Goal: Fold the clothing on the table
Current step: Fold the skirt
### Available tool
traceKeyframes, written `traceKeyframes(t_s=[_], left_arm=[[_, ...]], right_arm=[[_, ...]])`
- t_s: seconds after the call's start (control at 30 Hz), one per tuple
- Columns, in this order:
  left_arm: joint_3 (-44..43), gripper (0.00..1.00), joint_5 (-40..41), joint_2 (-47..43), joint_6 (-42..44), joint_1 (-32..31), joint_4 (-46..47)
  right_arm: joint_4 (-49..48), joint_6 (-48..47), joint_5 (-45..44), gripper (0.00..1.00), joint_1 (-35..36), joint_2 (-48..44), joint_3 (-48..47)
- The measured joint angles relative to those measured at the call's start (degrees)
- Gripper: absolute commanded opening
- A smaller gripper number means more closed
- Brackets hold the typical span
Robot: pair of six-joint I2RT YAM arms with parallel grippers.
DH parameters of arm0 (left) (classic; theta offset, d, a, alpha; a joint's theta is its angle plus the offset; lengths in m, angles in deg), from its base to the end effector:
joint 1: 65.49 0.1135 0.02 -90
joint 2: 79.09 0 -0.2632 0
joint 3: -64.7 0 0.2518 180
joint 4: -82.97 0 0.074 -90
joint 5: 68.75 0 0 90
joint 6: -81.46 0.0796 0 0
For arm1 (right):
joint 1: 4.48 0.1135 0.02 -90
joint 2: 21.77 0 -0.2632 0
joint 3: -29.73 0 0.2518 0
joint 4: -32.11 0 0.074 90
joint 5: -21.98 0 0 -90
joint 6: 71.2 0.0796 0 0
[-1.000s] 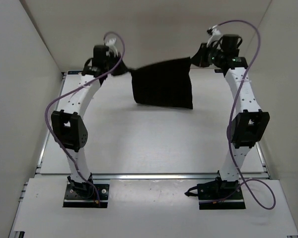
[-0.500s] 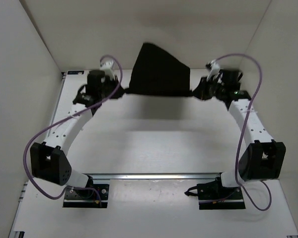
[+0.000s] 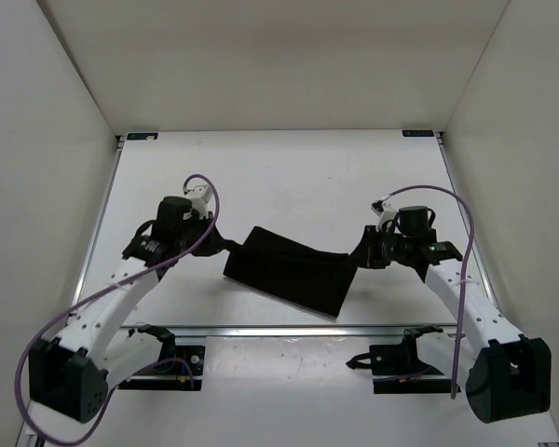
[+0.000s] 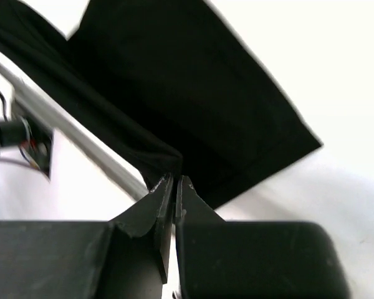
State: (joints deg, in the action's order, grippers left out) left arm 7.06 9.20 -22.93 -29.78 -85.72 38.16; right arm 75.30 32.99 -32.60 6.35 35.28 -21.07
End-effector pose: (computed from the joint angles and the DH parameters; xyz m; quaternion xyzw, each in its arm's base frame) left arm 0.2153 -0.0971 0.2344 0.0335 0.9135 -0.2296 0.3343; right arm 0.2049 0.0862 0.2014 -0.0792 0.8963 0.3501 0.2605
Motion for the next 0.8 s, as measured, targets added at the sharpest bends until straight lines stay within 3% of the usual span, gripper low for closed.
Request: traceKeyframes(t_s=[0.27,0.47,0.73,0.77,0.8], left_arm=[[-9.55,0.00,-0.79,25.73,0.11,0.20,4.98],[-22.86,0.00,-0.98,41.90,1.95,0.11,4.24],[-31.98,0.00,-2.93,48.63,3.04,-0.90,2.64],[-32.76,0.03,-3.30,49.20,3.26,-0.94,2.43],[-33.35,0.12,-3.58,49.62,3.41,-1.03,2.25]], right_arm=[[-2.62,-0.92,-0.15,0.00,-2.75,15.10,-6.27],[-2.64,-1.49,-2.05,0.00,-1.60,17.73,-5.90],[-2.29,-0.55,-2.64,0.00,-4.46,12.87,-1.92],[-2.25,-0.44,-2.60,0.00,-4.55,12.46,-1.46],[-2.25,-0.28,-2.58,0.01,-4.48,12.15,-0.96]])
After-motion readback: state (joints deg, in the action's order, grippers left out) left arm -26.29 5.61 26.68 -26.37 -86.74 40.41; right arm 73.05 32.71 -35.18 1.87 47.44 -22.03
